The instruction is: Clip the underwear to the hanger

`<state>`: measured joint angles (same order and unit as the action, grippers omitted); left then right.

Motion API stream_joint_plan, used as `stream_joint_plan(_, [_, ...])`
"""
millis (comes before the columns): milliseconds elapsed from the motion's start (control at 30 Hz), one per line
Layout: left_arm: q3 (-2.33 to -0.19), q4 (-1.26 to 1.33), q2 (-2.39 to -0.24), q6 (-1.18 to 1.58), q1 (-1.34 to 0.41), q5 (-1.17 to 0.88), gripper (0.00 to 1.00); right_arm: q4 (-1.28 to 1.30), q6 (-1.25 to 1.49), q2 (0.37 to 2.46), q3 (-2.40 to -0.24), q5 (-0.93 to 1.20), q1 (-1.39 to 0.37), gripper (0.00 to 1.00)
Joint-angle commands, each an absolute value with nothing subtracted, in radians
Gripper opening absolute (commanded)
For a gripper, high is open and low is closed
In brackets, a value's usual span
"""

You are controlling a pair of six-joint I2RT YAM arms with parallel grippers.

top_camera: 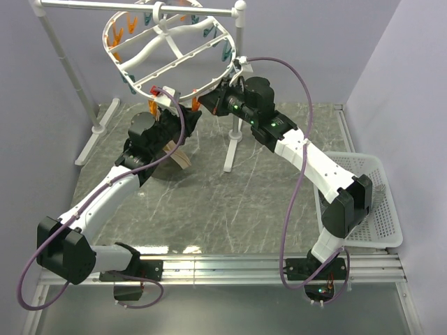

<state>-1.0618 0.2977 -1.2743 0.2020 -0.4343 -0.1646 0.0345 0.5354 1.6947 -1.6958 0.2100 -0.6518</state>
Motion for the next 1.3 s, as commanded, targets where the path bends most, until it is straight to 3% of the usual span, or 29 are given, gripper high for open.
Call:
stream_joint_plan(0, [-1.080, 0.388, -1.275, 0.212, -0.423, -0.167, 0.24, 0.035, 0.543, 1.638, -1.684, 0.325, -0.675, 0.00])
stream_joint_plan(100, [-1.072, 0.399, -1.266, 0.209, -0.423, -0.169, 0.01, 0.041, 0.540, 1.637, -1.686, 0.324, -0.673, 0.00])
stream_joint_plan(333, [-1.057, 0.394, -1.252, 0.207, -0.423, -0.167, 0.00, 0.044, 0.541, 1.620, -1.678, 0.333, -0.646, 0.25])
stream_joint_plan(467, [-1.057, 0.390, -1.250, 0.201, -0.423, -0.166, 0.00, 0.028, 0.532, 1.577, -1.635, 0.354, -0.626, 0.33])
stream_joint_plan(600, [-1.065, 0.385, -1.252, 0.199, -0.422, -0.169, 0.00, -0.032, 0.546, 1.545, -1.585, 0.377, -0.624, 0.54])
stream_joint_plan(700, [-1.063, 0.383, -1.250, 0.198, -0.423, -0.169, 0.00, -0.049, 0.581, 1.554, -1.591, 0.361, -0.626, 0.64])
stream_joint_plan(1267, [-1.063, 0.385, -1.250, 0.215, -0.423, -0.186, 0.00, 0.003, 0.635, 1.670, -1.720, 0.166, -0.676, 0.68])
